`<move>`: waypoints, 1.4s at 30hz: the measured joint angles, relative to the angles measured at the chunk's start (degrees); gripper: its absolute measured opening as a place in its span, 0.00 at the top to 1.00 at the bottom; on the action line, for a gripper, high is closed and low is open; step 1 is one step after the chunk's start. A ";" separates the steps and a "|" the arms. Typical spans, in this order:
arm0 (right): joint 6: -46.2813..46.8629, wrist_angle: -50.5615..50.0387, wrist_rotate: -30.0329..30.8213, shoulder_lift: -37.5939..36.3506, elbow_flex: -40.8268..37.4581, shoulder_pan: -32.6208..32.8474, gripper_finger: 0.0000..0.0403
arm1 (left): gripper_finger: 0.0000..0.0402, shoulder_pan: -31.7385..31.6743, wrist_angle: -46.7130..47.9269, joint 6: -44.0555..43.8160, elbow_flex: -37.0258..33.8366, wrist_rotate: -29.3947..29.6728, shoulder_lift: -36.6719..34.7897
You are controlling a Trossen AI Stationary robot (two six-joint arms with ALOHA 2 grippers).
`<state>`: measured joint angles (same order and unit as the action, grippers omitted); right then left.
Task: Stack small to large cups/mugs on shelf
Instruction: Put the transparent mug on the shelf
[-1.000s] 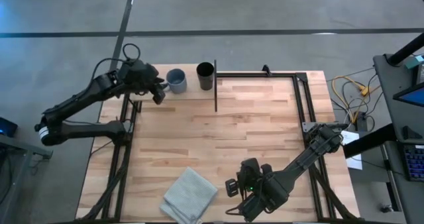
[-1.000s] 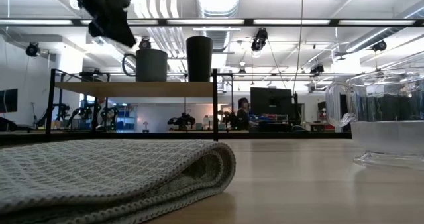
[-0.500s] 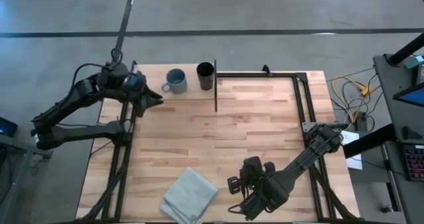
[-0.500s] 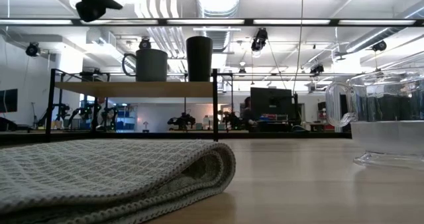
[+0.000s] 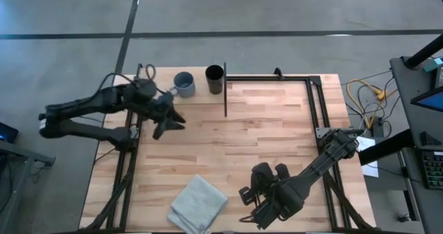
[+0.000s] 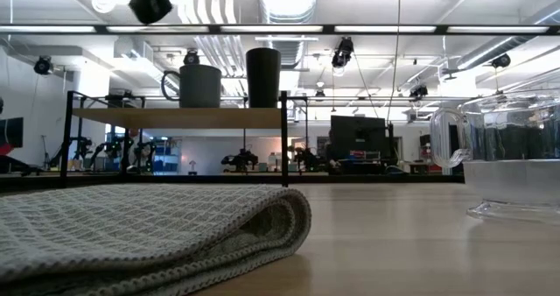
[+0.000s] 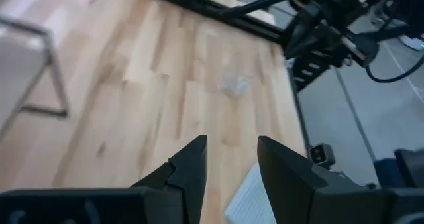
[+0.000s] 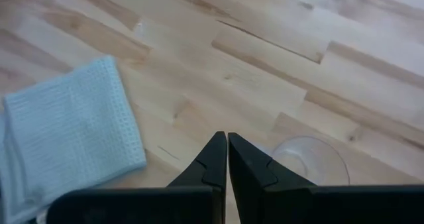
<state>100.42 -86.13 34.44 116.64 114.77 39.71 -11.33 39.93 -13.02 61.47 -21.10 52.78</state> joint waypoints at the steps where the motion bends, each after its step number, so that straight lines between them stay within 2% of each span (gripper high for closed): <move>1: -0.90 0.01 0.10 -0.02 0.45 -0.18 0.98 | 0.70 0.89 -1.38 0.02 0.01 0.00 1.04; 4: -3.18 -0.13 -3.41 -0.02 1.98 -1.24 0.98 | 0.70 2.89 -4.84 0.04 0.01 0.00 3.96; 9: -7.99 -0.18 -19.68 -0.07 2.21 -3.97 0.95 | 0.70 4.78 -6.60 0.07 0.01 0.02 7.48; 14: -13.01 -0.63 -23.35 0.07 1.77 -5.67 0.89 | 0.70 5.84 -6.54 0.09 0.01 -0.04 9.07; 18: -13.24 -4.28 -28.11 0.07 1.39 -6.76 0.82 | 0.70 5.95 -6.93 0.09 0.01 -0.09 8.98; 24: -13.05 -3.12 -28.93 0.11 0.19 -6.74 0.76 | 0.70 6.39 -8.02 0.18 0.00 -0.09 8.58; 30: -13.01 -3.06 -29.03 0.13 -1.30 -6.07 0.76 | 0.70 8.42 -9.99 0.16 -1.46 -0.09 10.98; 37: -9.18 -2.91 -29.05 0.15 -2.05 -4.01 0.76 | 0.70 13.14 -21.34 -0.13 -4.90 1.00 15.57; 42: -5.79 -2.61 -29.04 0.17 -2.44 -1.87 0.76 | 0.70 16.89 -33.96 -1.19 -7.01 3.18 21.14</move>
<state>94.63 -88.74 5.40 116.81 112.33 37.84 5.56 5.96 -14.21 54.46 -17.92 73.91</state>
